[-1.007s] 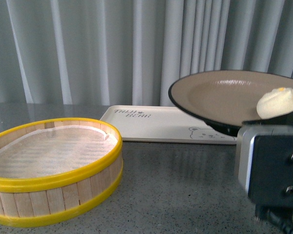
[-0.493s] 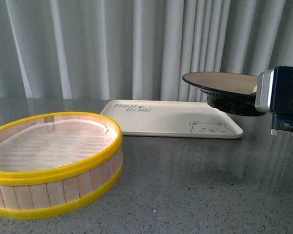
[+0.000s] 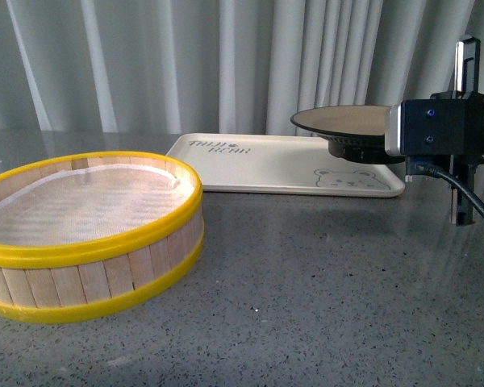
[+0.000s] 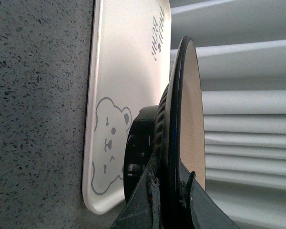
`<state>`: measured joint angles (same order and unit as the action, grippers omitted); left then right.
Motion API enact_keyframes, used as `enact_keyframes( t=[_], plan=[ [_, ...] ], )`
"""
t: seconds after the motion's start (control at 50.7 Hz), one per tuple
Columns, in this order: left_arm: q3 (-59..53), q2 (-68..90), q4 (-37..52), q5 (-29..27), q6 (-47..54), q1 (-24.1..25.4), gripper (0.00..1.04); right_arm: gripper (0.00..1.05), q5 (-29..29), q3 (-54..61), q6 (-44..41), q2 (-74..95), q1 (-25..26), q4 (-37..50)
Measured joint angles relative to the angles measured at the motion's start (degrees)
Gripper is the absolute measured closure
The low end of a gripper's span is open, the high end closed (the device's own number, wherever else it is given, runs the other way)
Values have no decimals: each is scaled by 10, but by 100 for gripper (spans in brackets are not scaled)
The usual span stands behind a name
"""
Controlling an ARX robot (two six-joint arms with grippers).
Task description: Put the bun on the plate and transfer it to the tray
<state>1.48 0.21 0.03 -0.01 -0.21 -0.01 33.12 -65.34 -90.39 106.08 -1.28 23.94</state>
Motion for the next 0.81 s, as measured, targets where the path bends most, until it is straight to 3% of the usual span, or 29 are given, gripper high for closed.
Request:
enact_keyframes(
  t=[0.178,0.809],
  plan=[
    [0,0,0,0,0,0,7,102,10,-71,-25,63,-2,-40],
    [0,0,0,0,0,0,7,102,13,-161,-25,158,-13,-37]
  ],
)
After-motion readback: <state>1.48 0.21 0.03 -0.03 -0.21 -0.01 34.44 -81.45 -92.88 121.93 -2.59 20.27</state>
